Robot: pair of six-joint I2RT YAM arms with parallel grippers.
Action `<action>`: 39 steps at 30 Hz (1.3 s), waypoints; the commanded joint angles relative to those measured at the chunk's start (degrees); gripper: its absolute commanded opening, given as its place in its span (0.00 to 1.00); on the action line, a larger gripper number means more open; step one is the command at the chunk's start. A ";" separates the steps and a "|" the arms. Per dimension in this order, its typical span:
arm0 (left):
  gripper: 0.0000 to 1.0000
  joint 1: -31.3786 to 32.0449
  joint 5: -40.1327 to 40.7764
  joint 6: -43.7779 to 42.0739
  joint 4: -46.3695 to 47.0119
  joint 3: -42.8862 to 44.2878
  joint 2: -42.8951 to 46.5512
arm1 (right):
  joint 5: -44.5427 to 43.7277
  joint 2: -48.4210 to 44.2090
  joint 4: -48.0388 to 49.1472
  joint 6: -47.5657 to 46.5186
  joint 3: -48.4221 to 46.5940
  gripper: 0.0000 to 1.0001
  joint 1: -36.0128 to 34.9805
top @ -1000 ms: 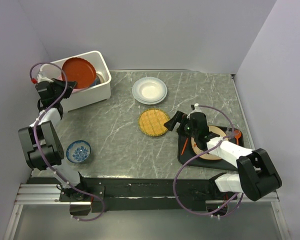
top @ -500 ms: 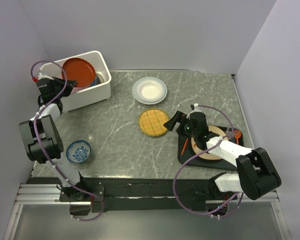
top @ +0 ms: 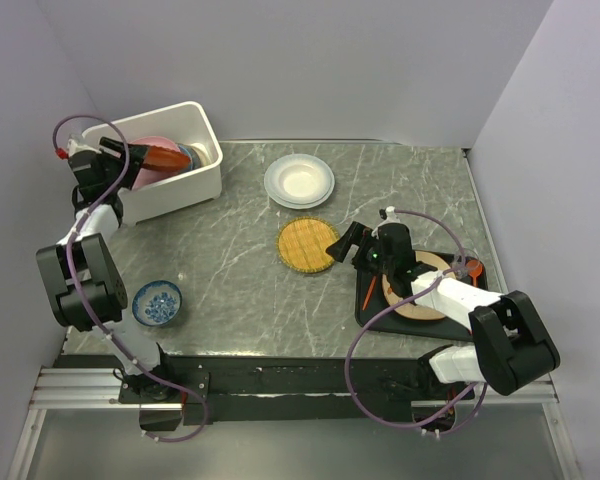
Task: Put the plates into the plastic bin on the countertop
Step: Place the plate in the plastic bin.
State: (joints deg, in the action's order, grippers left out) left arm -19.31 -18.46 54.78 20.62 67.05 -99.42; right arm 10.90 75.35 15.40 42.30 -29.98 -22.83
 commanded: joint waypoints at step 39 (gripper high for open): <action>0.96 8.40 7.21 -8.55 -8.49 -2.80 15.66 | 0.00 1.63 4.20 1.02 0.53 1.00 0.42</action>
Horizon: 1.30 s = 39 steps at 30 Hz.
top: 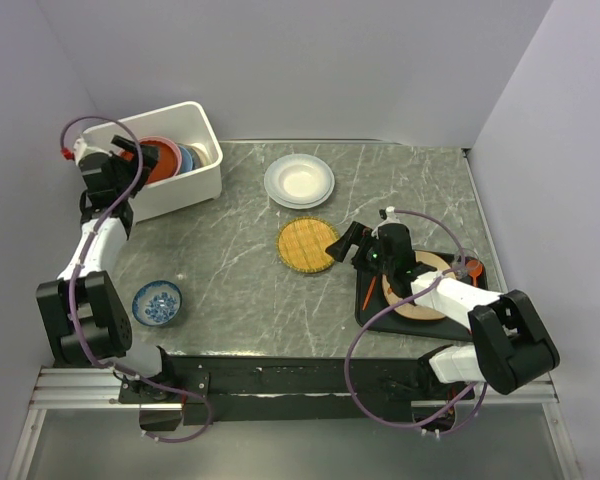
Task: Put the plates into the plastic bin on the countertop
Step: Place the plate in the plastic bin, then pick up the plate at the center of the board.
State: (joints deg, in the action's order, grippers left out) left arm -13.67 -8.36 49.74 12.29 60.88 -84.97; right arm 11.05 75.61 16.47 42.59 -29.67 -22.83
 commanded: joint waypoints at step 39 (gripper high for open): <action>0.96 26.23 -11.42 -8.69 0.45 -13.25 4.82 | 3.19 13.50 10.77 5.40 -1.44 0.99 0.42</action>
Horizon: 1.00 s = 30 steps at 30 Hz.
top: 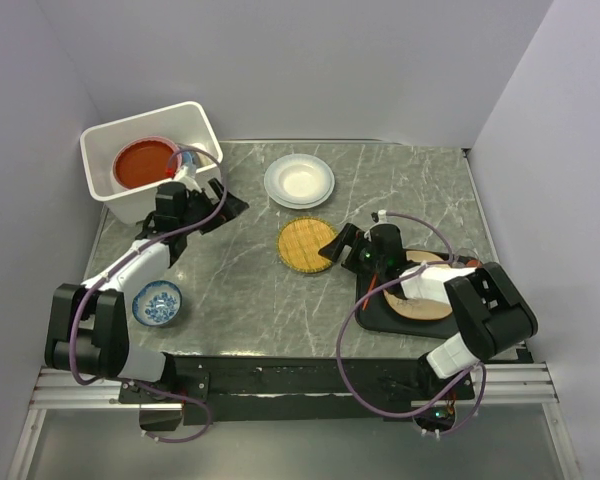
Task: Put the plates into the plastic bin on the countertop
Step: Pick up the plate at the center of the board.
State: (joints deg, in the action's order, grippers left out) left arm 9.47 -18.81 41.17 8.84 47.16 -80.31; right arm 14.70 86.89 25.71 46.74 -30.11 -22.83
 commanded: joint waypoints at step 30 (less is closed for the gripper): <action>0.96 6.96 1.67 -1.62 1.18 0.66 1.12 | -2.48 16.47 4.70 4.94 -6.02 0.05 0.50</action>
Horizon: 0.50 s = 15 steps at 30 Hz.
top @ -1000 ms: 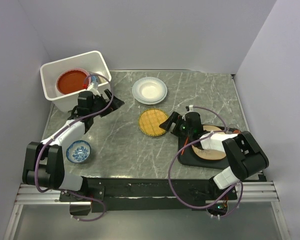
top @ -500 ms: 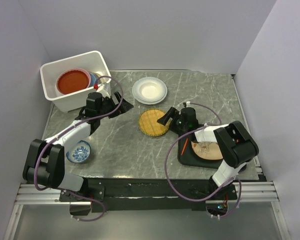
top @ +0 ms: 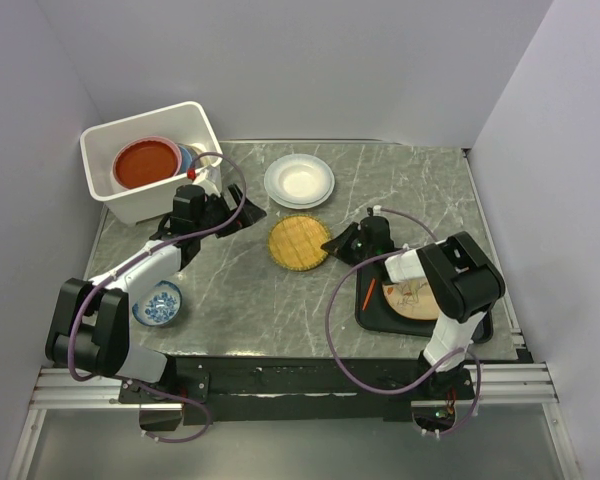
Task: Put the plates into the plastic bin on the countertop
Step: Pick up the plate at the center of the board.
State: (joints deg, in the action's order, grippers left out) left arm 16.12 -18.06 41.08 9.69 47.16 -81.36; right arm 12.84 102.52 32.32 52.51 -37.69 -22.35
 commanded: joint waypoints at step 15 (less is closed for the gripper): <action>0.96 0.32 1.10 -6.97 -2.48 1.80 2.96 | -1.24 -9.26 -0.32 -0.48 7.63 0.00 0.55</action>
State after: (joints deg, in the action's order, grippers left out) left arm 16.12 -17.45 37.71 8.05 47.18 -81.14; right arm 13.65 97.41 34.87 54.06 -32.69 -22.13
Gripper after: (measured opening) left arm 0.959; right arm 0.052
